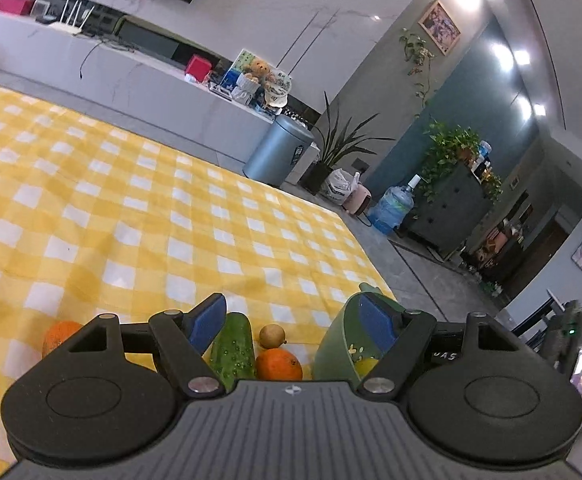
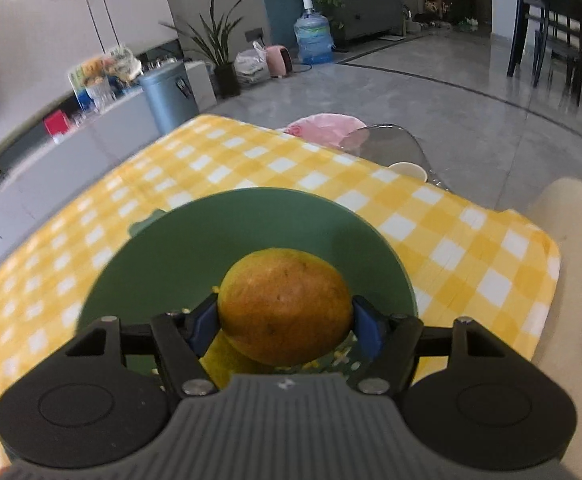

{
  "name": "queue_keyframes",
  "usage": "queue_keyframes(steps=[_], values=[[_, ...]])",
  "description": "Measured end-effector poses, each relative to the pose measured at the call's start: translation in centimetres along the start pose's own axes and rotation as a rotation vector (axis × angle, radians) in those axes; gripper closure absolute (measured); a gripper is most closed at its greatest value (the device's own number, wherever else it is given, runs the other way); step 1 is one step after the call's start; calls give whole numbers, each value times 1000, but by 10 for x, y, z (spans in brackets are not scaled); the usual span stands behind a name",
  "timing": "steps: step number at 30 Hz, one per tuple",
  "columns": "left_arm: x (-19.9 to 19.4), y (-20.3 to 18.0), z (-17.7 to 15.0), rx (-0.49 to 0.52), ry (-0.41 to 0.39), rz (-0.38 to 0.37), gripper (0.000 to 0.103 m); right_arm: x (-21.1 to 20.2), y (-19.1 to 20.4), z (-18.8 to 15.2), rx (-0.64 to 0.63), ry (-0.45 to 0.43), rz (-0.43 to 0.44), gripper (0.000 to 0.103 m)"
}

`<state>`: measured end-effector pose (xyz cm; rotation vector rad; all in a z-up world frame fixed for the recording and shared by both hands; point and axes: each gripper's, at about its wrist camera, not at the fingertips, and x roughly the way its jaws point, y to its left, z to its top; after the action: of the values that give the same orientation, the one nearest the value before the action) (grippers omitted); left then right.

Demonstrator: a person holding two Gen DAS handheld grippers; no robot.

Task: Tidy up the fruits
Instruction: 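Lower the large yellow pear into the colander and open the right tool, then move both tools back toward the oranges on the tablecloth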

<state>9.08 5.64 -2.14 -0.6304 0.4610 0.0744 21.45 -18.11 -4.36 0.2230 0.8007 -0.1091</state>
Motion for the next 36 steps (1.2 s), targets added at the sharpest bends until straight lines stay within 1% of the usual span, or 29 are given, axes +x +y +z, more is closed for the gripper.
queue_keyframes(steps=[3, 4, 6, 10, 12, 16, 19, 24, 27, 30, 32, 34, 36], values=[[0, 5, 3, -23, 0, -1, 14, 2, 1, 1, -9, -2, -25, 36], [-1, 7, 4, -35, -2, -1, 14, 2, 2, 1, -14, -2, -28, 34], [-2, 12, 6, -61, -1, -8, 14, 2, 3, 1, -18, 7, -22, 31], [-3, 24, 9, -126, 5, -15, 14, -2, 5, 1, -20, 3, -16, 31], [-3, 27, 10, -142, 5, -17, 14, -5, 0, 1, 24, -8, 20, 31], [-3, 29, 10, -137, 5, -16, 14, -12, -12, 2, 113, -43, 103, 31], [-2, 26, 9, -110, 10, -9, 14, -16, -13, 1, 123, -80, 140, 31], [-1, 16, 6, -48, 2, 13, 14, -20, -15, -5, 137, -97, 236, 31], [-2, 10, 4, -9, -8, 19, 14, -25, -15, -6, 136, -127, 289, 31], [-5, 3, 1, 23, -25, 31, 14, -30, -12, -7, 105, -156, 340, 31], [-5, -3, -1, 53, -30, 57, 14, -35, -9, -9, 79, -174, 376, 30], [-5, -9, -3, 92, -27, 81, 14, -40, -6, -10, 57, -193, 394, 28], [-7, -14, -4, 106, -14, 76, 14, -45, -4, -11, 34, -188, 408, 26]])
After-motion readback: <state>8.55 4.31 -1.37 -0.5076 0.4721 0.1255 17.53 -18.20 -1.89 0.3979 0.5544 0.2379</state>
